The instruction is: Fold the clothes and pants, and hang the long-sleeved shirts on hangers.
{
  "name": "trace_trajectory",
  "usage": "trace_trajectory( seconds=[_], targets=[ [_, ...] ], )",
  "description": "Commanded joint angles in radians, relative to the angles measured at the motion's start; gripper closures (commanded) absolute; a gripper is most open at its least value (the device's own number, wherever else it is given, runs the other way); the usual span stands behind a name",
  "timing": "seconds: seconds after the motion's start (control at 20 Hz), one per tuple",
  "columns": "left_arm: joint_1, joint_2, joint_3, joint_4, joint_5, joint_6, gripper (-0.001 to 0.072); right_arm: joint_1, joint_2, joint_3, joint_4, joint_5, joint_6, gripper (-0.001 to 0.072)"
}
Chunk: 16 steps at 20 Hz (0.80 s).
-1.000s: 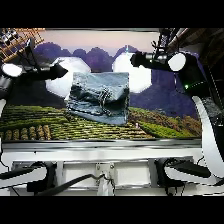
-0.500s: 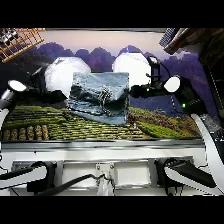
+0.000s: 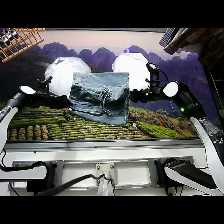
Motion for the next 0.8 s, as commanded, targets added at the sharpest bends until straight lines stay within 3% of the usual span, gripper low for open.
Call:
trace_trajectory(
  seconds=[0.0,0.15,0.35,0.45,0.75],
  targets=[
    [-0.046,-0.027,-0.001,-0.032,-0.014,0.024,0.0693,-0.002,0.001,-0.002,-0.007,-0.003,0.002,0.0382],
    [-0.029,0.004,0.000,-0.097,-0.021,0.041,0.0694,-0.002,0.001,-0.039,-0.103,0.026,0.065,0.0382],
    [0.004,0.066,-0.001,-0.128,-0.021,0.052,0.0694,-0.002,-0.014,-0.145,-0.104,-0.005,0.071,0.0383],
    [0.005,0.073,-0.001,-0.136,-0.025,0.052,0.0694,-0.002,-0.050,-0.150,-0.039,-0.011,0.026,0.0421],
    [0.002,0.072,-0.001,-0.139,-0.029,0.052,0.0694,-0.001,-0.167,-0.150,0.145,-0.022,-0.063,0.0421]
  ],
)
